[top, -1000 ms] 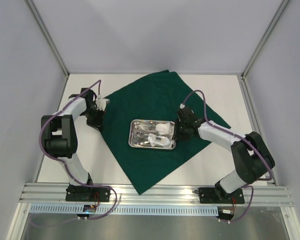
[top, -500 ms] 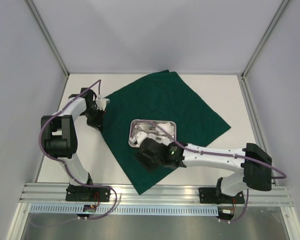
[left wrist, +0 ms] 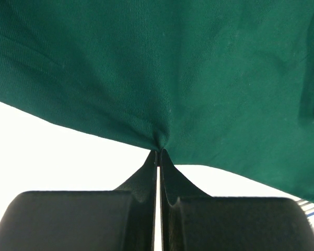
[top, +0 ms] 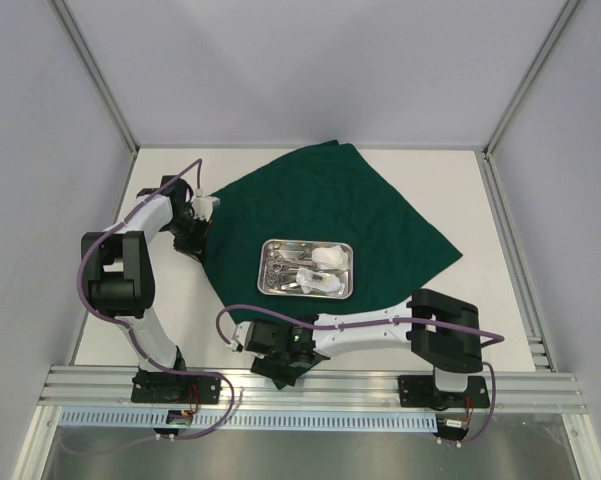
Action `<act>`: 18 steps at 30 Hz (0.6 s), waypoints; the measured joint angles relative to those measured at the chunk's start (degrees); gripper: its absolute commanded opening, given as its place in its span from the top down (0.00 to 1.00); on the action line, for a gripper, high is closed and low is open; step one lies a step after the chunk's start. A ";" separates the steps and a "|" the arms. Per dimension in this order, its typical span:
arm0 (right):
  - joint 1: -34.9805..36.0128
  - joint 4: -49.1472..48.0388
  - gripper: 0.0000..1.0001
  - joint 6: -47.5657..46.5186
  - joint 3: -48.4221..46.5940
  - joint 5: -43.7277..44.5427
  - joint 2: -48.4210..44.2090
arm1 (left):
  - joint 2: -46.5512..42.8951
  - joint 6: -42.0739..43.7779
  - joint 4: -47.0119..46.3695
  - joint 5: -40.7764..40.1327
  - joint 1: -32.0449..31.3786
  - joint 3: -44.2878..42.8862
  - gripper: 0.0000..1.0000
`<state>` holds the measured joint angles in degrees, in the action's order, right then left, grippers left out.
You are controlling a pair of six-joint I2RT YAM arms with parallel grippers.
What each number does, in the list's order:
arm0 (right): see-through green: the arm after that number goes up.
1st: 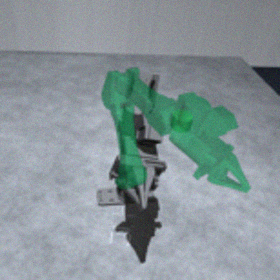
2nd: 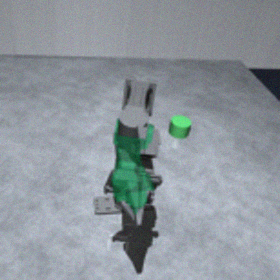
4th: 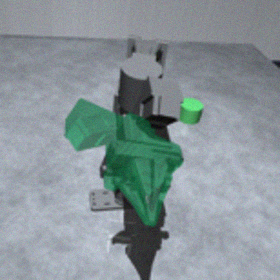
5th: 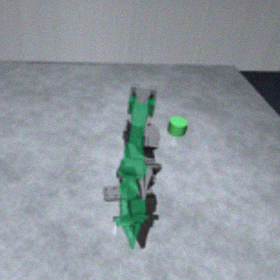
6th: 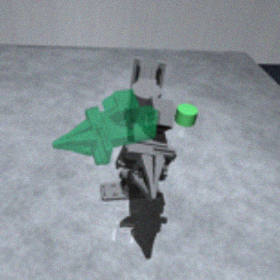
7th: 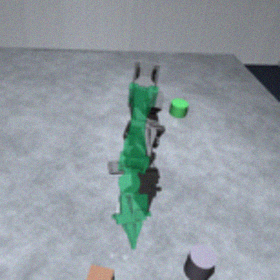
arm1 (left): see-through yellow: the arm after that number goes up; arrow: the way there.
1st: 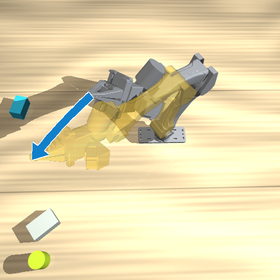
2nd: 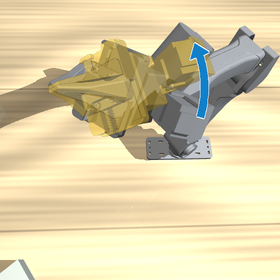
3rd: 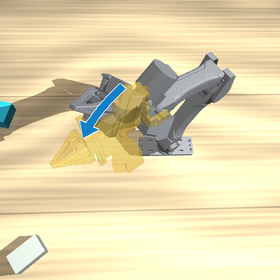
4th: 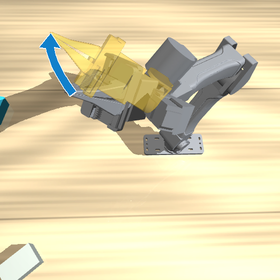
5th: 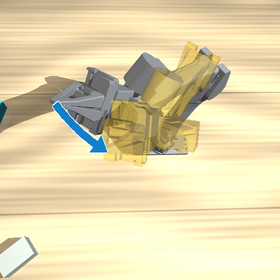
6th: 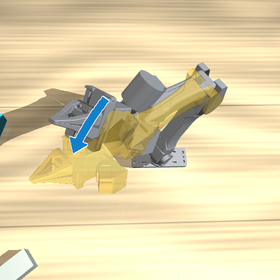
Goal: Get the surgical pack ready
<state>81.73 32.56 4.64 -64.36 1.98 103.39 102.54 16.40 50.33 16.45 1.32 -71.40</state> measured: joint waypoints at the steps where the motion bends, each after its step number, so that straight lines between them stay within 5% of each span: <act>1: 0.20 0.70 0.40 -0.22 -1.01 0.90 0.50 | 0.00 0.00 0.00 0.00 0.02 0.00 1.00; 2: 0.31 1.07 0.42 -0.22 -1.42 1.22 0.90 | 0.00 0.00 0.00 0.00 0.02 0.00 1.00; 9: 2.01 1.03 0.99 1.53 -2.60 2.49 2.49 | -0.02 0.00 0.00 -0.02 0.00 0.00 1.00; 18: -0.90 1.05 0.99 2.51 -2.23 10.91 1.64 | -0.02 0.00 0.15 0.02 0.00 0.00 1.00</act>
<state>80.84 33.61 7.16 -66.59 12.88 105.03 102.52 16.40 50.48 16.47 1.32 -71.40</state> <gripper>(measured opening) 0.010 0.007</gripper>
